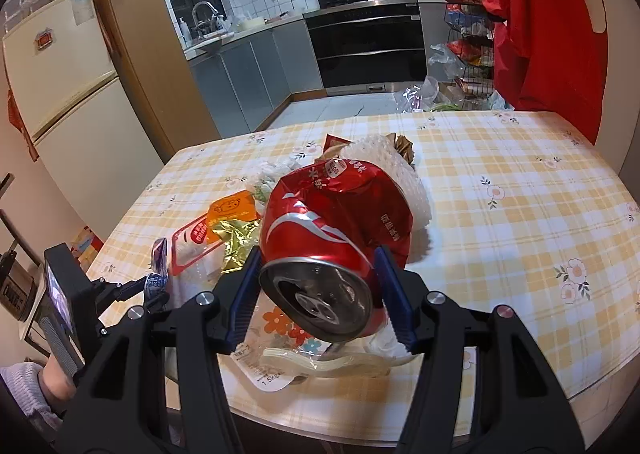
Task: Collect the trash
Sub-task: 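Carry both crushed cans over the brown bin and open both tools to drop them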
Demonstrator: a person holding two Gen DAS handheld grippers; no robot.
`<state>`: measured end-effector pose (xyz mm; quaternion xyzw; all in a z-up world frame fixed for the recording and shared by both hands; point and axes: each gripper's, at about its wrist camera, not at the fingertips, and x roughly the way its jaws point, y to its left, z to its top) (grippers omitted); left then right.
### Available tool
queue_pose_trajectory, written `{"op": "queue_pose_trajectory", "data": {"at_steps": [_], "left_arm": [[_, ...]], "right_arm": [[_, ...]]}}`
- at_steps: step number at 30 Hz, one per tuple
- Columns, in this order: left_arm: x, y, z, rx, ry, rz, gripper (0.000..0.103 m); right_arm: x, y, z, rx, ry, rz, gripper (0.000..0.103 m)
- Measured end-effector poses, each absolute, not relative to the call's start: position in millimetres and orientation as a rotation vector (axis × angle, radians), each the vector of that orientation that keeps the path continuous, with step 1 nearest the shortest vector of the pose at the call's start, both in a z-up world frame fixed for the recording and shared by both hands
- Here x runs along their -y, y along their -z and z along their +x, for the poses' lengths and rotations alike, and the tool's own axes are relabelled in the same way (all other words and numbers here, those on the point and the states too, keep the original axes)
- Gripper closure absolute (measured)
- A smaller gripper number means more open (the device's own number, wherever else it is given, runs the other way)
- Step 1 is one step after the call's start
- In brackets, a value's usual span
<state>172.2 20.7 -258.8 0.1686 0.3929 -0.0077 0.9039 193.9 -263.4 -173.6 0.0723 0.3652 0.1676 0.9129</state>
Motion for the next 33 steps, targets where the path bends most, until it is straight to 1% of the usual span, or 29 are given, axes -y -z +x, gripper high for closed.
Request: {"op": "queue_pose_trajectory", "data": {"at_steps": [5,10,13,19,24,28,33], "left_arm": [[-40,238,154,-0.790,-0.007,0.287,0.075],[-63,205,127,-0.767,0.003,0.166,0.076],[-65,186,108,-0.748,0.029,0.140,0.076],[-53,159,64,-0.749,0.154,-0.001,0.076],[-27,165,36,-0.815,0.327,-0.184,0.075],[11,177,22,-0.868,0.427,-0.148,0.075],[35,193,17,-0.927,0.496,-0.147,0.075]], "right_arm": [[262,165,182,-0.735,-0.363,0.154,0.046],[263,154,167,-0.714,-0.374,0.163,0.046],[265,146,154,-0.699,-0.376,0.160,0.046],[273,136,124,-0.684,-0.379,0.175,0.046],[280,132,97,-0.675,-0.377,0.169,0.046],[286,132,79,-0.674,-0.376,0.177,0.046],[293,130,61,-0.667,-0.376,0.180,0.046]]}}
